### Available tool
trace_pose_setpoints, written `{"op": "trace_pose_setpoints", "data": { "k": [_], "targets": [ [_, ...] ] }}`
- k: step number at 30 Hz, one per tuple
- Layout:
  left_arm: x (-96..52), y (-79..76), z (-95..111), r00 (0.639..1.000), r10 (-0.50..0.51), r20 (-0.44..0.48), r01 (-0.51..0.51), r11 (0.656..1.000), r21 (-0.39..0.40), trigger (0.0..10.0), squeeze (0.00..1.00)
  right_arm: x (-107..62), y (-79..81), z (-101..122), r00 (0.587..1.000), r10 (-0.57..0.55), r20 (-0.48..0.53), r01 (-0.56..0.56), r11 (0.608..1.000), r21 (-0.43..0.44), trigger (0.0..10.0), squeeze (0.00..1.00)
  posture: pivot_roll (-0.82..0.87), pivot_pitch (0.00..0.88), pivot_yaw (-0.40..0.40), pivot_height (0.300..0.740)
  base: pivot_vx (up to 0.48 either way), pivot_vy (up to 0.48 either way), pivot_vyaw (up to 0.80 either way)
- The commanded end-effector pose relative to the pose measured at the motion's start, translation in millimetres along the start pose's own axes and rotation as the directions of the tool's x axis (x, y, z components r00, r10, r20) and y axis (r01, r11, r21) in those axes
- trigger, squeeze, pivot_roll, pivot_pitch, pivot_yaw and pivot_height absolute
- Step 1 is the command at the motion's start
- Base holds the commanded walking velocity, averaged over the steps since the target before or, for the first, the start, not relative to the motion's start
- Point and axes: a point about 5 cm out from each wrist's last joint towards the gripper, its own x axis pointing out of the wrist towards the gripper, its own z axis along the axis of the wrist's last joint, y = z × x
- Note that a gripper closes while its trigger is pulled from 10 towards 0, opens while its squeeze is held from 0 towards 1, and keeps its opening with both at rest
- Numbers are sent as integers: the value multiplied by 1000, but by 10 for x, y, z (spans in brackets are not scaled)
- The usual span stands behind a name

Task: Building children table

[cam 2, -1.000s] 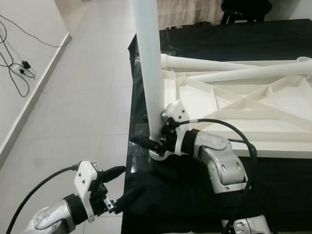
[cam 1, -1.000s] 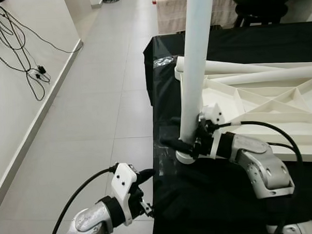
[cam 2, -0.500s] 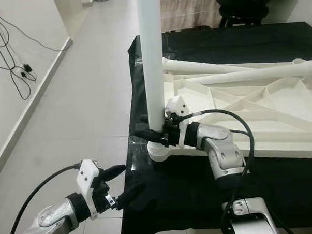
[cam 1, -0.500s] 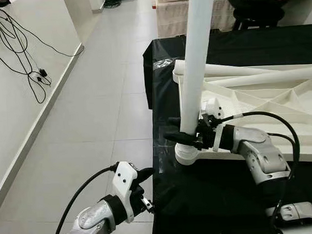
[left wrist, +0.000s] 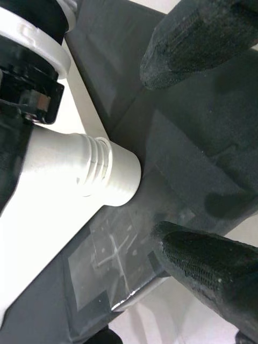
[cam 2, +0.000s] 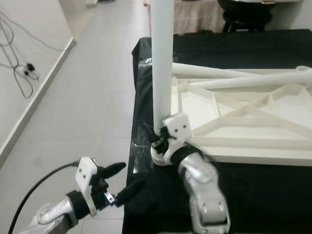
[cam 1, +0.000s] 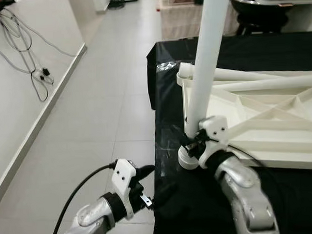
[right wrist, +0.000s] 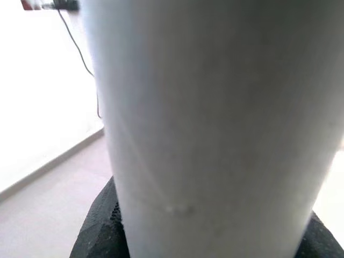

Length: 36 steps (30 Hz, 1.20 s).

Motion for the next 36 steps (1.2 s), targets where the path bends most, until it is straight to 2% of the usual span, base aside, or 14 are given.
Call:
{"op": "trace_pose_setpoints", "data": {
  "k": [1,8,9,11,12,14,15,17,20,21,23,31,32,36],
  "targets": [
    [-17,-3,-35,1000,-3,-12,3,1000,-22,10000,0,-73,-84,-396,975,-65,-214,68,998,5,0,0,-105,202,45,740,0,0,0],
    [-14,13,-47,1000,0,-17,-1,1000,-22,10000,0,0,-58,-355,983,-26,-179,31,999,23,0,0,-97,186,45,740,0,0,0],
    [-10,18,-48,1000,4,-16,-5,1000,-23,10000,0,40,-54,-283,991,-9,-132,16,998,53,10000,0,-96,184,45,740,0,0,0],
    [-7,21,-48,1000,6,-15,-7,1000,-23,10000,0,77,-38,-204,997,27,-77,-21,997,79,10000,0,-96,184,45,740,0,0,0],
    [-2,23,-51,1000,7,-16,-8,1000,-25,10000,0,118,50,-57,992,127,3,-127,984,125,10000,1000,-90,177,46,740,0,0,0],
    [-1,24,-53,1000,7,-17,-7,1000,-25,10000,0,133,91,-6,981,190,31,-192,971,139,10000,1000,-90,177,46,740,0,0,0],
    [7,19,-62,1000,2,-20,-3,1000,-28,10000,0,163,122,143,915,389,105,-396,917,55,10000,1000,-84,166,53,740,0,0,0],
    [7,19,-62,1000,2,-20,-3,1000,-28,10000,0,163,122,143,915,389,105,-396,917,55,10000,1000,-84,166,53,740,0,0,0],
    [15,9,-75,1000,-7,-24,6,999,-31,10000,0,161,105,218,782,618,80,-615,786,-61,10000,1000,-76,162,51,740,0,0,0],
    [17,3,-78,1000,-10,-25,9,999,-32,10000,0,177,72,222,741,668,62,-666,744,-58,10000,0,-72,161,48,740,0,0,0],
    [19,-5,-83,1000,-13,-25,12,999,-33,10000,0,215,11,225,681,731,31,-729,682,-56,10000,0,-62,157,46,740,0,0,0],
    [12,-25,-88,1000,-13,-22,12,999,-33,10000,0,381,-186,309,597,802,33,-802,598,-18,10000,0,-52,159,40,740,0,0,0],
    [13,-27,-88,1000,-12,-21,11,999,-34,10000,0,391,-206,321,581,813,35,-813,581,-19,4863,0,-47,163,39,740,0,0,0],
    [15,-30,-88,1000,-12,-20,11,999,-36,10000,0,401,-235,331,549,835,33,-835,550,-26,4863,0,-47,163,39,740,0,0,0]
  ]
}}
